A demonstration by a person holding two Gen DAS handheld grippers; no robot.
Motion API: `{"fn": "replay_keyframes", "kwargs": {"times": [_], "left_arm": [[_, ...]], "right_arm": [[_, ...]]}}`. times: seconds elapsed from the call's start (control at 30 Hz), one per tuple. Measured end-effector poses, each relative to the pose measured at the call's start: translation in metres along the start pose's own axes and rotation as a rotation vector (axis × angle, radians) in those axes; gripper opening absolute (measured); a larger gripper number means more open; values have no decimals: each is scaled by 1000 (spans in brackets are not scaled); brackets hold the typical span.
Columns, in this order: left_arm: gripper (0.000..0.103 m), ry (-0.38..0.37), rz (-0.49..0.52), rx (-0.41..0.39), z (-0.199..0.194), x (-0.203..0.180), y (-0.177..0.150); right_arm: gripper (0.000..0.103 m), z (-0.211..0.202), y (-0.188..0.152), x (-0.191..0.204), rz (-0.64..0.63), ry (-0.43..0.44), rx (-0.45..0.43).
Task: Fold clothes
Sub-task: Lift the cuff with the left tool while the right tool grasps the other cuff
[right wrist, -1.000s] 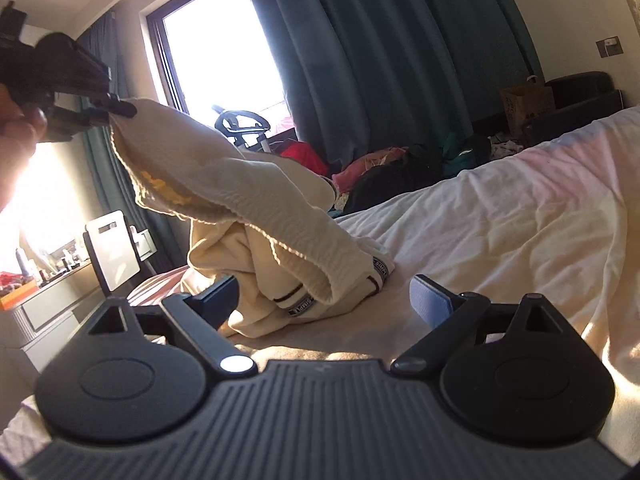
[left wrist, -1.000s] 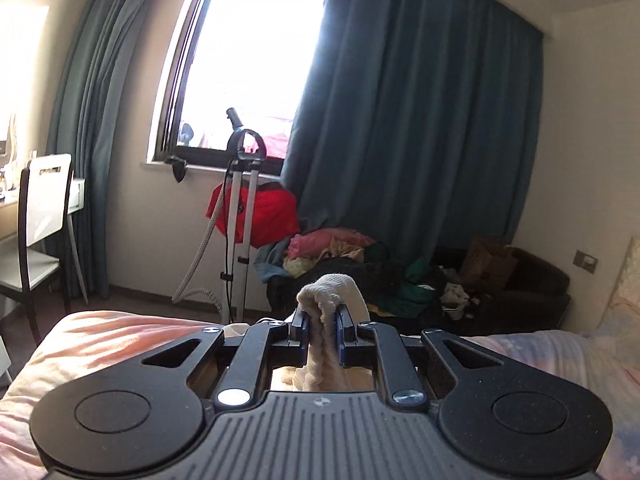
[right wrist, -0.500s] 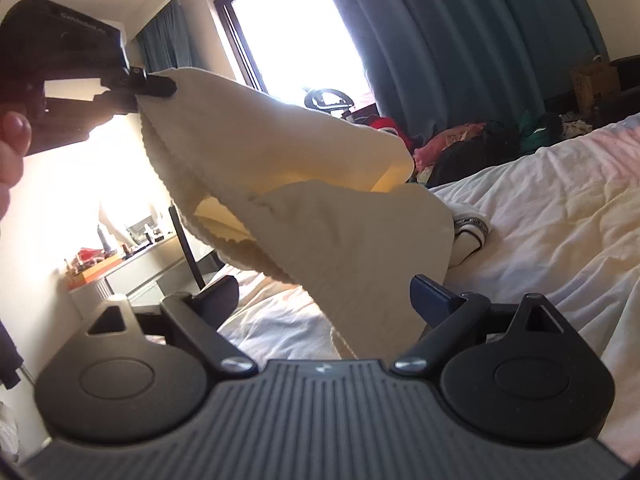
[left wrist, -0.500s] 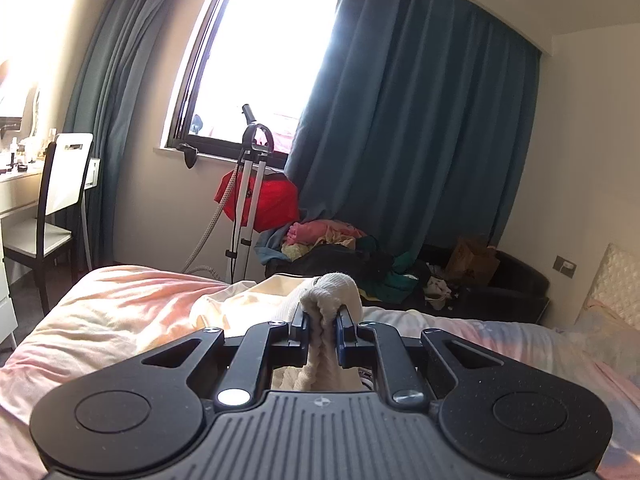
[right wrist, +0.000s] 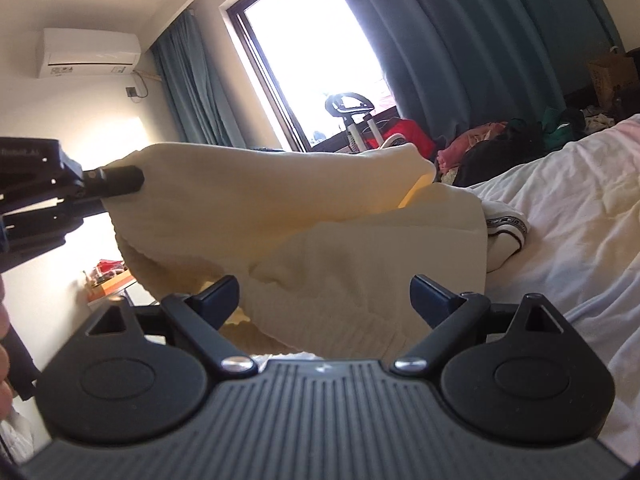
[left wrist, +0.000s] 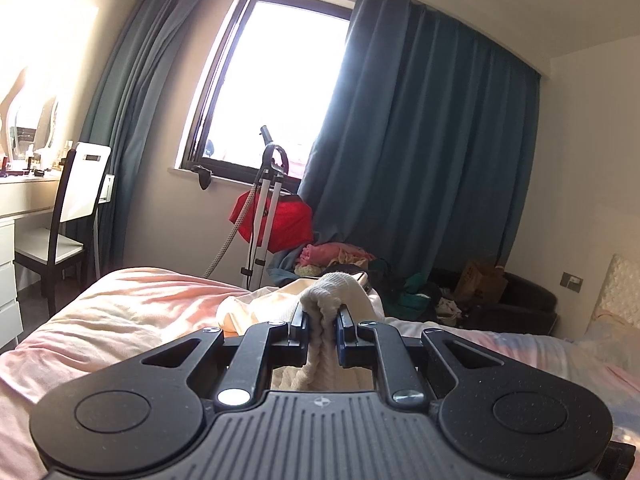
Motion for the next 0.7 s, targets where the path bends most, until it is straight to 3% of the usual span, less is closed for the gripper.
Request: {"fn": "replay_keyframes", "kwargs": {"times": [0.13,0.4,0.7], "left_arm": [[14,-17,-77,14,9,23,-4],[14,-8,-107,37,10,58,-16],[14,-4,-156,45,9,74,-12]], "right_arm": [[94,10,-7,8,-53,6,31],[95,22,-18,0,-85,-16,51],[94,26,-34,11,-150,-20,132]]}}
Point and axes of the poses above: each gripper's, at about its wrist camera, not at the fingertips, and z roughly the way its jaws point, x to its left, y to its top, the point moved 5 cm from there along z, roughly the way its jaws point, and after that the axes turned 12 degrees about -z, right-handed, at the moved point
